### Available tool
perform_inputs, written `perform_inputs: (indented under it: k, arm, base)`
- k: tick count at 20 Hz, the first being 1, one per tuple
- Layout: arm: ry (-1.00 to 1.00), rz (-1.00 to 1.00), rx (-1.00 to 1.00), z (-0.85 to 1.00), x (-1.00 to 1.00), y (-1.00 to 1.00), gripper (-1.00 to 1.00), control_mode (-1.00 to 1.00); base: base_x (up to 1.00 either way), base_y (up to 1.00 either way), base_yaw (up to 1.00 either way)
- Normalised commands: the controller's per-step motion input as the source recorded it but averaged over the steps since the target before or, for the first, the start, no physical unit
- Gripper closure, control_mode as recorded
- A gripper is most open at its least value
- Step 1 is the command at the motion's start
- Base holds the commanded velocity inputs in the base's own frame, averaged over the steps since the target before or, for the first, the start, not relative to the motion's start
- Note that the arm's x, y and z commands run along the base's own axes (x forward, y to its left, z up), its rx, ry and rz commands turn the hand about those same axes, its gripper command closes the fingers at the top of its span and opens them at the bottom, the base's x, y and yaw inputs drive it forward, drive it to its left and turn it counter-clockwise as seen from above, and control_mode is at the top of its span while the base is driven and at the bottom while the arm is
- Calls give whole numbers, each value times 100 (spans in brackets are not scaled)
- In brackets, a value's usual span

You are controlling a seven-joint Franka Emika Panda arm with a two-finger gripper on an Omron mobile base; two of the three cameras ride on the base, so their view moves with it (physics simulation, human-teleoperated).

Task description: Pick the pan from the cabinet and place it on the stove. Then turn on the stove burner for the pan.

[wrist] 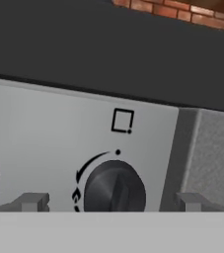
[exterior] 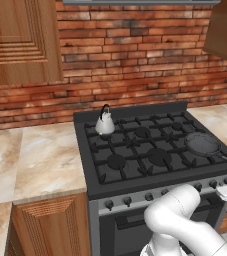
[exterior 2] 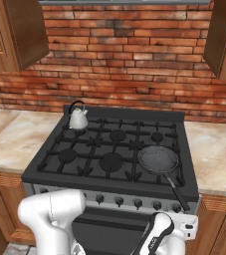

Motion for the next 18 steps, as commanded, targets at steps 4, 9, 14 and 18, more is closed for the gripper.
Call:
perform_inputs:
  k: [4, 9, 14, 18]
  arm:
    - [0, 0, 0, -6, 5, 0, -100, -100]
    - [0, 0, 0, 0, 4, 0, -100, -100]
    - [-1, 0, 0, 0, 1, 0, -100, -100]
    - [-3, 0, 0, 0, 0, 0, -100, -100]
  base:
    - [0, 0, 0]
    - [0, 0, 0]
    - [0, 0, 0]
    - [0, 0, 0]
